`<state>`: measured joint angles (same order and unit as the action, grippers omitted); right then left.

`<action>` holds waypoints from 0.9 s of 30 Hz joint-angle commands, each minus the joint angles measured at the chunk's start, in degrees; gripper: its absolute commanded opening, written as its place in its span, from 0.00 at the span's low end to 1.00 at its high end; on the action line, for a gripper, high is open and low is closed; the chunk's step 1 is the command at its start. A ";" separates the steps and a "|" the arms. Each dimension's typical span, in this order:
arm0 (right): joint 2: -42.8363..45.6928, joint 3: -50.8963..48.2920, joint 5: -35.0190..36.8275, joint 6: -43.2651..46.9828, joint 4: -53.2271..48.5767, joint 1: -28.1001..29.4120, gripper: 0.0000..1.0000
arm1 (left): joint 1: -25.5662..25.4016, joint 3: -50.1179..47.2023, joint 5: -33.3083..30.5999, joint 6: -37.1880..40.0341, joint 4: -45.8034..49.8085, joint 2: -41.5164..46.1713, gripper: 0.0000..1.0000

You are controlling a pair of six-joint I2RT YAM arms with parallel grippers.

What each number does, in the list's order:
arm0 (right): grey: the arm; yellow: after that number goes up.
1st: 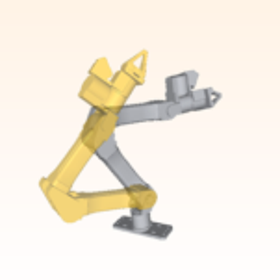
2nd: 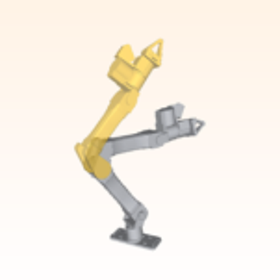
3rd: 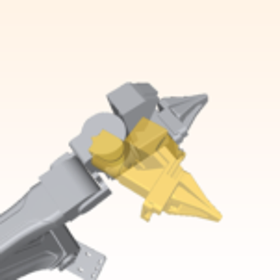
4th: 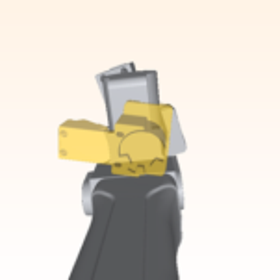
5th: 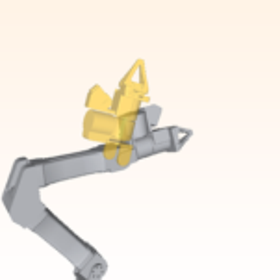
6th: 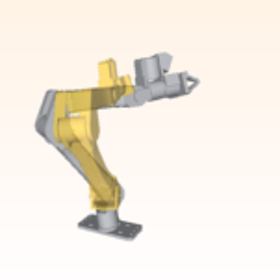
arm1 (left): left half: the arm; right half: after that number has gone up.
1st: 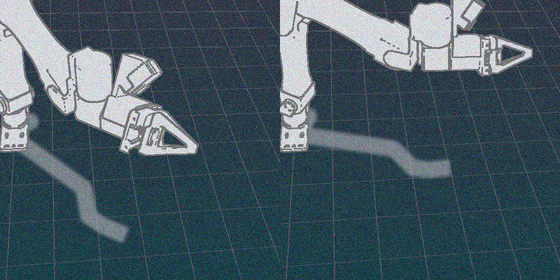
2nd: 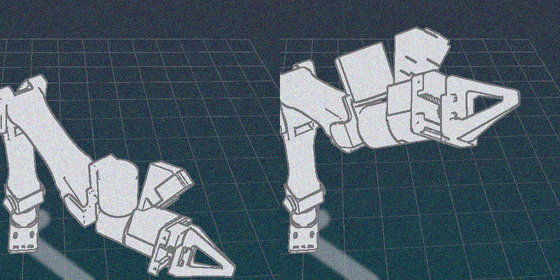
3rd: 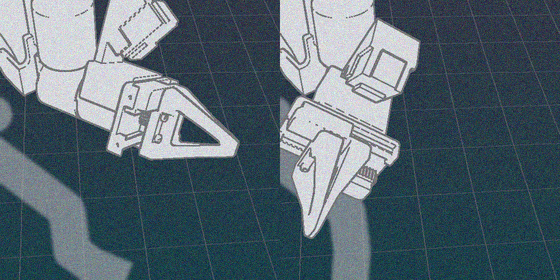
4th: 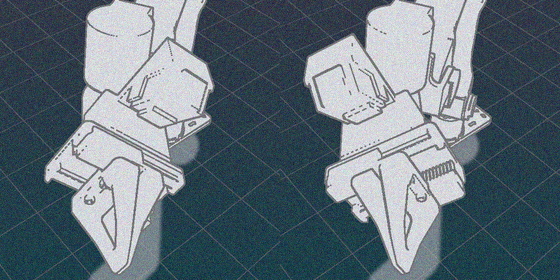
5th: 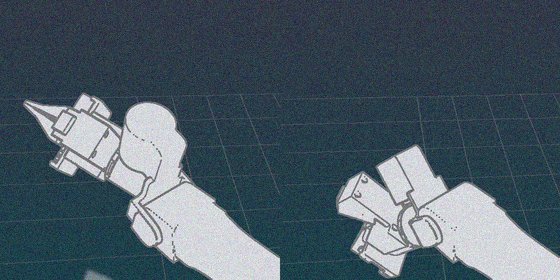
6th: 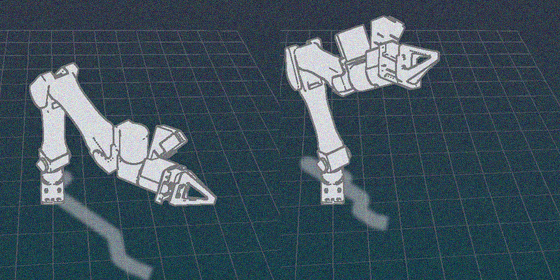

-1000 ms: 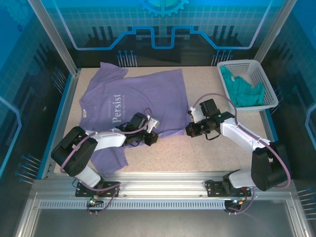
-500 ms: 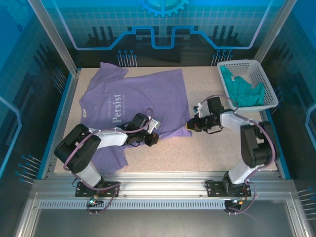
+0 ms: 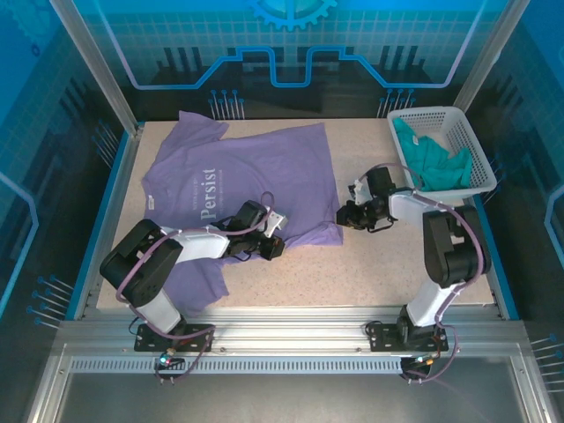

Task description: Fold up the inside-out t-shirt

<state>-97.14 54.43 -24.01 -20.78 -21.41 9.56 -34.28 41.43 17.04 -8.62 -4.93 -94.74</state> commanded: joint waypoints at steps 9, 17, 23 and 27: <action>12.59 -7.34 14.81 -2.54 -4.70 8.76 0.35 | 0.36 1.34 2.12 -0.61 0.60 -0.28 0.00; 7.26 0.41 29.97 -2.19 -10.53 18.38 0.45 | 0.24 1.00 2.34 -0.53 0.29 0.17 0.00; 2.85 4.56 36.05 -0.62 -13.73 22.37 0.46 | 0.27 0.63 2.13 -0.35 0.18 0.35 0.00; 0.51 6.74 38.57 0.73 -15.10 23.76 0.45 | 0.25 0.66 2.12 -0.17 0.17 0.34 0.00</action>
<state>-94.96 59.00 10.46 -21.56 -33.08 32.27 -34.28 41.63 17.47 -8.99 -4.97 -94.74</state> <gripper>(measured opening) 0.454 0.053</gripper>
